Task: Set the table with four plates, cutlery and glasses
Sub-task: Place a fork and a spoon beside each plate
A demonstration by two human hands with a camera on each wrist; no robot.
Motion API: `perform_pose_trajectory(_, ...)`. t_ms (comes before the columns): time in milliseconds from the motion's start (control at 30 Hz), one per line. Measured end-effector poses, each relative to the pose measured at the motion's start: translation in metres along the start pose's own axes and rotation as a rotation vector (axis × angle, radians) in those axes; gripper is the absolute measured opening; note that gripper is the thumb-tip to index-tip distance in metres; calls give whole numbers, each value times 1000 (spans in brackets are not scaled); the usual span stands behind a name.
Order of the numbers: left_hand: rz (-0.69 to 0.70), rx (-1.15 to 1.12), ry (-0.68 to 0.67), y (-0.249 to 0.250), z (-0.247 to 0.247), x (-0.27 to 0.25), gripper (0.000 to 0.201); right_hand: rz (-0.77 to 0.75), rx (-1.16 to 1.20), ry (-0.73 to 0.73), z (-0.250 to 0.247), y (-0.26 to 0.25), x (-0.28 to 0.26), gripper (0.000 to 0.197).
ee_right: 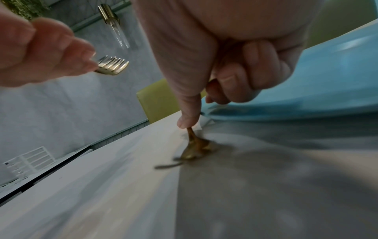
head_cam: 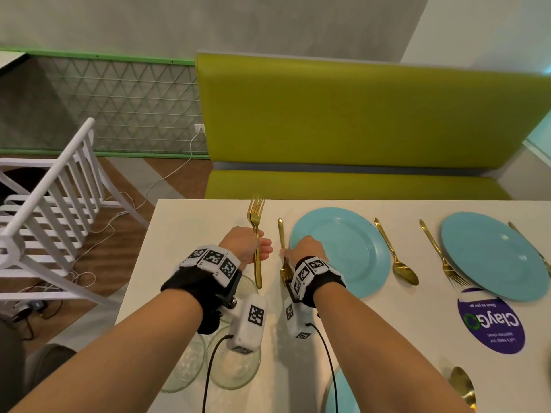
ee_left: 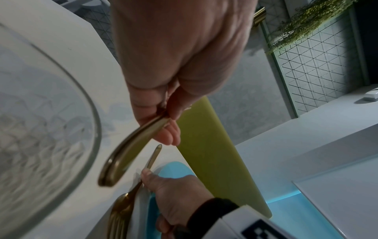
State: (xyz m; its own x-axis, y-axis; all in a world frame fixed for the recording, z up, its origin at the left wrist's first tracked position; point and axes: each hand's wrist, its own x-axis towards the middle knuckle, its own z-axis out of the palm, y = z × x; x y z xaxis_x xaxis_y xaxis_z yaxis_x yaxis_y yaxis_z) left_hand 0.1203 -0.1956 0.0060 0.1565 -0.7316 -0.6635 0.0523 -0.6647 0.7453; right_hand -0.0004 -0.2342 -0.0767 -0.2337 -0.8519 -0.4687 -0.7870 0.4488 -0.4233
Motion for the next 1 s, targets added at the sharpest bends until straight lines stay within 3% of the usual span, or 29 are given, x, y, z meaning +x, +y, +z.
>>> perform_pose_trajectory(367,10,2,-11,0,-1,0,11,-32,-7,-14,-10,-1,-5,47)
perform_pose_trajectory(467,5,15,-24,-2,3,-2,20,-78,-16,-21,-21,-2,-14,42)
perform_pose_trajectory(567,-2,30,-72,-3,12,-10,25,-156,-6,-90,-35,4,-27,50)
perform_pose_trajectory(733,94,157,-213,-9,44,-33,18,-221,350,-169,-72,37,-66,36)
perform_pose_trajectory(867,170,205,-303,-25,77,-54,28,-158,504,-205,-94,66,-92,31)
perform_pose_trajectory(1000,164,206,-364,-41,108,-79,23,-99,615,-233,-113,102,-115,29)
